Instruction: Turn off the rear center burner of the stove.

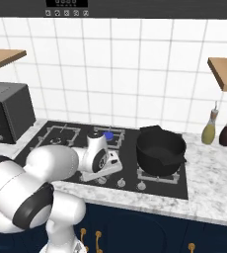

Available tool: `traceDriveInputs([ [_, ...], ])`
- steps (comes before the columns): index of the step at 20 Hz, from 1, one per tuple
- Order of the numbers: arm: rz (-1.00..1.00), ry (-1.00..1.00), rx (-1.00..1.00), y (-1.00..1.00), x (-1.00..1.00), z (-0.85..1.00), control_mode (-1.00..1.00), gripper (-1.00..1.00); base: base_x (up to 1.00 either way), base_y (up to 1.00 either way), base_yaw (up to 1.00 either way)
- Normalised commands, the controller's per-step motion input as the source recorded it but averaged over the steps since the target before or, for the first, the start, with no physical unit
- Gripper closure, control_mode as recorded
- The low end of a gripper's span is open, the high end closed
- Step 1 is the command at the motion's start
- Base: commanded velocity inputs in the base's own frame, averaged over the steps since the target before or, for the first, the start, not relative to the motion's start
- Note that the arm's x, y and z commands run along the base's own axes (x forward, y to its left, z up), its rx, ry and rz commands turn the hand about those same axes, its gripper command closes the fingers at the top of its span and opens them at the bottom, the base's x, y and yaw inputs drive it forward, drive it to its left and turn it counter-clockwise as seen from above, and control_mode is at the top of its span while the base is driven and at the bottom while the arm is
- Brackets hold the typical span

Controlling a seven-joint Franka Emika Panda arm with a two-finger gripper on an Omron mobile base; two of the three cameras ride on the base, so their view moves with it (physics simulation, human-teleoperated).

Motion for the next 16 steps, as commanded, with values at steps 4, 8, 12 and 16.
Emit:
traceDriveInputs([
  [4,-0.18,0.08,0.16,0.00,0.15,0.05,-1.00,1.00,0.00,0.00,0.00],
  [8,-0.32,0.05,0.25,0.00,0.06,0.06,-1.00,1.00,0.00,0.00,0.00],
  [12,-0.46,0.00,0.23,0.00,0.01,0.01,-1.00,1.00,0.00,0.00,0.00],
  [16,-0.57,0.00,0.19,0.00,0.08,0.00,-1.00,1.00,0.00,0.00,0.00],
])
